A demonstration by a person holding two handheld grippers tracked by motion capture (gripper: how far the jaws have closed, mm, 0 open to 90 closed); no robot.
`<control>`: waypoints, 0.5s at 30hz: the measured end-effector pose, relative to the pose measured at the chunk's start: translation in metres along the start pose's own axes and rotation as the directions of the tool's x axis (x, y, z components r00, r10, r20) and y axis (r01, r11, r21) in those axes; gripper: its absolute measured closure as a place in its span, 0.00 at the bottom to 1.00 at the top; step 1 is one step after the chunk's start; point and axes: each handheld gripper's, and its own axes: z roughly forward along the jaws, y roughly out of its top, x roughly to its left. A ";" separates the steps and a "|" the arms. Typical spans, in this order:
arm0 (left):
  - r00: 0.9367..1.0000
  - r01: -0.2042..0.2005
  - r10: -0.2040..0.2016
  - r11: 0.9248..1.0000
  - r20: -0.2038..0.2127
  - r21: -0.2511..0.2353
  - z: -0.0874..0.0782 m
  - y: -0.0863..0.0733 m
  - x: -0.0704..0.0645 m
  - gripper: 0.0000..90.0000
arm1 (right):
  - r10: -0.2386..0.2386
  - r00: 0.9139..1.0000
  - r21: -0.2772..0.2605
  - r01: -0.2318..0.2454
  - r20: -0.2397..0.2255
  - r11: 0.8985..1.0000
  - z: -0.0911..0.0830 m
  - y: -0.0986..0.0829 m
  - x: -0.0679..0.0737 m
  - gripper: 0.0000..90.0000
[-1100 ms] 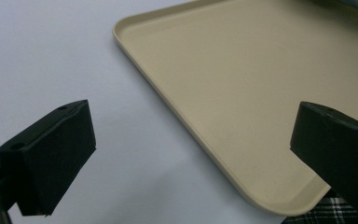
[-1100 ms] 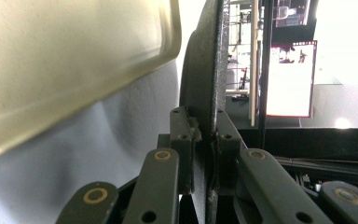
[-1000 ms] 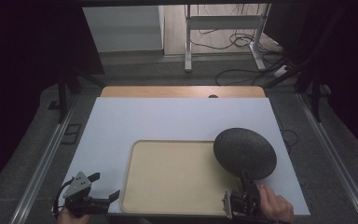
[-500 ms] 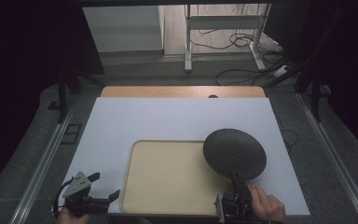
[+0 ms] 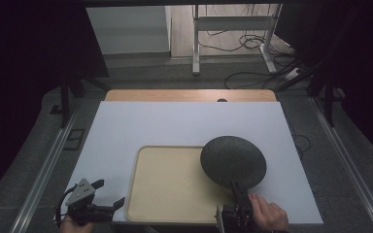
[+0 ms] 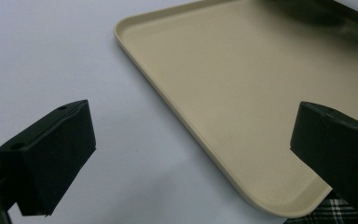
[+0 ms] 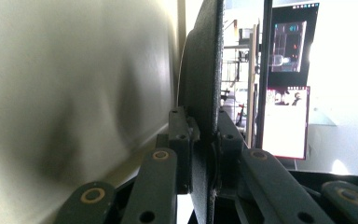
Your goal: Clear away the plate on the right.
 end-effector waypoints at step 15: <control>1.000 0.002 -0.002 1.000 0.001 -0.003 0.000 0.000 0.000 0.00 | -0.055 0.998 -0.099 0.054 -0.006 0.994 0.002 0.033 0.008 0.90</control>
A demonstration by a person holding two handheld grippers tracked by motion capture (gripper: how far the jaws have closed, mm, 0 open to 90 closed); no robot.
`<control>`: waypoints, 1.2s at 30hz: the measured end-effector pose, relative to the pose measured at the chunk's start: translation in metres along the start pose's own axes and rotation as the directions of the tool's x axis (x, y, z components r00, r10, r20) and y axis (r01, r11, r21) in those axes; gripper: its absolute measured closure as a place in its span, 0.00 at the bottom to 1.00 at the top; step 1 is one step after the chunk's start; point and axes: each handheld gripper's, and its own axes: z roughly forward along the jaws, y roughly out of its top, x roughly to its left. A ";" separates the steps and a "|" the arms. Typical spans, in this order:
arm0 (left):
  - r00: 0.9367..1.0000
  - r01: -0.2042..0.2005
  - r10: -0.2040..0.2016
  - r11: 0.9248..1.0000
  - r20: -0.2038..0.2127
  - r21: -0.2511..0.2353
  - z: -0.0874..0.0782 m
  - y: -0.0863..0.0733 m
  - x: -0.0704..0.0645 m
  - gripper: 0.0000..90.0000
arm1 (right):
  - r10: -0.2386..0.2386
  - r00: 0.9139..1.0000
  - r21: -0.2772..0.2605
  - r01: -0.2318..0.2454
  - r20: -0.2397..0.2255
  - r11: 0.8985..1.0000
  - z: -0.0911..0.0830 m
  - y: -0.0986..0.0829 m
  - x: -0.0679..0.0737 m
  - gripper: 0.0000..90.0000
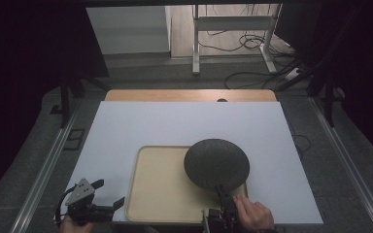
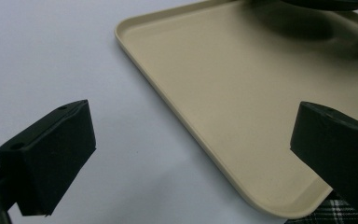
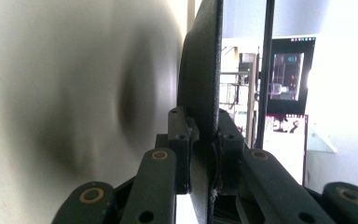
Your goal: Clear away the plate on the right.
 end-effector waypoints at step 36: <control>1.000 -0.006 0.006 1.000 -0.001 0.002 0.000 0.000 0.000 0.00 | -0.053 0.992 -0.116 0.039 -0.117 0.992 0.022 0.054 0.024 0.95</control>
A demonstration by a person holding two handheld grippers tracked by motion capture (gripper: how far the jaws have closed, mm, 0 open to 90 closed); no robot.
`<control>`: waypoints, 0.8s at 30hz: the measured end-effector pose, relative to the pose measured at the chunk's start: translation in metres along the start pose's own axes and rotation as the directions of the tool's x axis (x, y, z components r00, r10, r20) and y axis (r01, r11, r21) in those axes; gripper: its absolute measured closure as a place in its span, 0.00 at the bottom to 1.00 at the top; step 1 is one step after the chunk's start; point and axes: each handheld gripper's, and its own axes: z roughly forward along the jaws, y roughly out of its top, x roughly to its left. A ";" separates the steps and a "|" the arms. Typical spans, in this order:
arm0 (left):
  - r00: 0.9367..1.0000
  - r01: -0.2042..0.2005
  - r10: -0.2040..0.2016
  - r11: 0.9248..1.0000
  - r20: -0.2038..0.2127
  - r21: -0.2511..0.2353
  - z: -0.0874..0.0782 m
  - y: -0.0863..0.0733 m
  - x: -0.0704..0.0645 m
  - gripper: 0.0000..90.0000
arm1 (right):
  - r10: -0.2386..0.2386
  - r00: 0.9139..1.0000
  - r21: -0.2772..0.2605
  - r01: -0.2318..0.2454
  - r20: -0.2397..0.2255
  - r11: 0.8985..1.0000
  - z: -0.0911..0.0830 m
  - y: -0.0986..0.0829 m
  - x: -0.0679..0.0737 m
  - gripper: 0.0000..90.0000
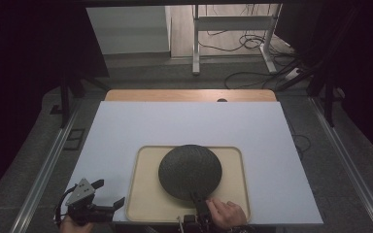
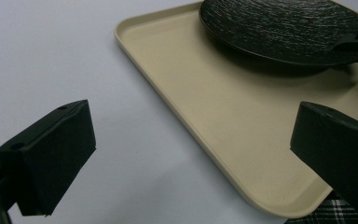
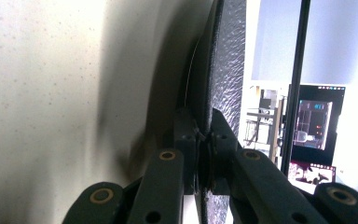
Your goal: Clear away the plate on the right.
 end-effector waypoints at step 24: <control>1.000 -0.002 0.002 1.000 0.005 0.014 0.002 0.001 0.000 0.00 | 0.050 0.995 0.039 -0.046 -0.089 0.998 0.005 0.001 -0.001 0.83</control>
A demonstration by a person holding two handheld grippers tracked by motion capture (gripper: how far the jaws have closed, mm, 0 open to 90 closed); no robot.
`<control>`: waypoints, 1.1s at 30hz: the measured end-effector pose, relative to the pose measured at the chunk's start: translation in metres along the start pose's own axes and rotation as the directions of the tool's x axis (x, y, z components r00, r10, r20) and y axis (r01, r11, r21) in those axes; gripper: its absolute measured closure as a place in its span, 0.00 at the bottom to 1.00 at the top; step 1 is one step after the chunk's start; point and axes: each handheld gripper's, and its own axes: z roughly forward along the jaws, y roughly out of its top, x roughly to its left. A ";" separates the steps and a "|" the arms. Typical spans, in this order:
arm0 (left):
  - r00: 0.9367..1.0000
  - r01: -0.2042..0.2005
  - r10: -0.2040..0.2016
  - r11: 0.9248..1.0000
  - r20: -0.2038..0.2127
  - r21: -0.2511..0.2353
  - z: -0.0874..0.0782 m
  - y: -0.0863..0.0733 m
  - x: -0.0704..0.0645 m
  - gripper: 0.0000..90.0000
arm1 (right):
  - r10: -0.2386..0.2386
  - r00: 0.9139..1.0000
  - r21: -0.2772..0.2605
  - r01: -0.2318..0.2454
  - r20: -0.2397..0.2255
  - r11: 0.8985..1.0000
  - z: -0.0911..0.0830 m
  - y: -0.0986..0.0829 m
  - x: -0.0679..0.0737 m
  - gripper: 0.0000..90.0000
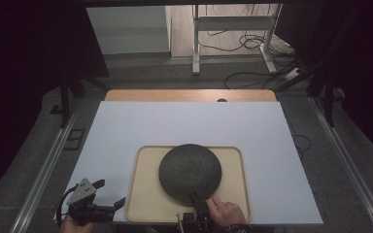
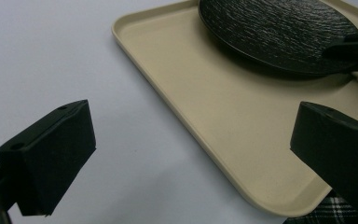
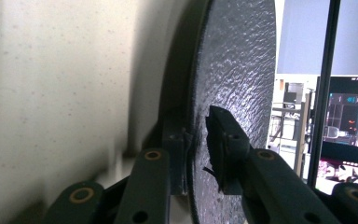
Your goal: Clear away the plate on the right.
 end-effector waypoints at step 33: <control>1.000 -0.001 0.001 1.000 -0.002 0.004 0.001 0.000 0.000 0.00 | 0.053 0.998 -0.001 -0.053 0.017 0.999 -0.021 -0.007 -0.010 0.65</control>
